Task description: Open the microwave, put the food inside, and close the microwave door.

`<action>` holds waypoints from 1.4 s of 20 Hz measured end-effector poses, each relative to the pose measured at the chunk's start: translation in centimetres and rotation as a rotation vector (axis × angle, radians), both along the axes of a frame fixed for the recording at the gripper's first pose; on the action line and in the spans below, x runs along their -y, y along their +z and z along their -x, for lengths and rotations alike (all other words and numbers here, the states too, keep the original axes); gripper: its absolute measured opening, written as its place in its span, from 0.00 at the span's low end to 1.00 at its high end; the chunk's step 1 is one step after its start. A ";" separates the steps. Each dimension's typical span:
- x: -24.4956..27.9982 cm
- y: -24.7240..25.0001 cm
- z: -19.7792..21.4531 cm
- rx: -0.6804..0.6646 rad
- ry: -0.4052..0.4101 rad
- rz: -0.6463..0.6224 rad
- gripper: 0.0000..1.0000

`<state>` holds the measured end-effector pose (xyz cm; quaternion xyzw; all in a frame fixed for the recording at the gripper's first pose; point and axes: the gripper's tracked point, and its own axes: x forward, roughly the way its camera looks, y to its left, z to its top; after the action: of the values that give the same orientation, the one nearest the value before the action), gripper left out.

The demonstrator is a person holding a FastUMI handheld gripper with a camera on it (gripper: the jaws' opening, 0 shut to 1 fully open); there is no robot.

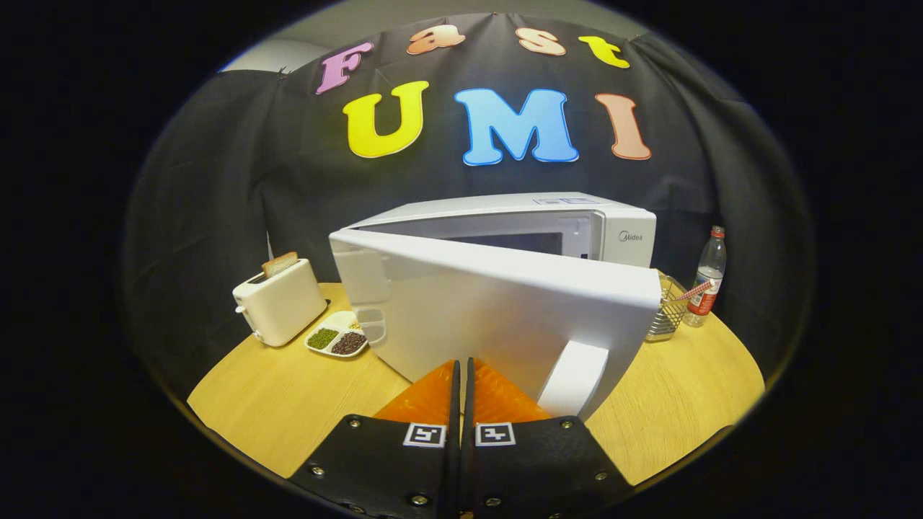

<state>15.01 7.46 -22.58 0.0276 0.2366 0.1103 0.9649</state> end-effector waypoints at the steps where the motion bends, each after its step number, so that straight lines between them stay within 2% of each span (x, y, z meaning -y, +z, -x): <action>1: 0.3 0.0 -0.5 0.002 -0.003 0.001 0.01; 16: 2.9 -1.3 -8.6 0.011 -0.061 0.029 0.01; 25: 3.1 -1.6 -11.6 0.014 -0.109 0.014 0.01; 28: 3.1 -1.4 -12.0 0.039 -0.104 0.044 0.01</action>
<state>27.03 4.41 -23.97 0.0165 0.2185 0.0554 0.9741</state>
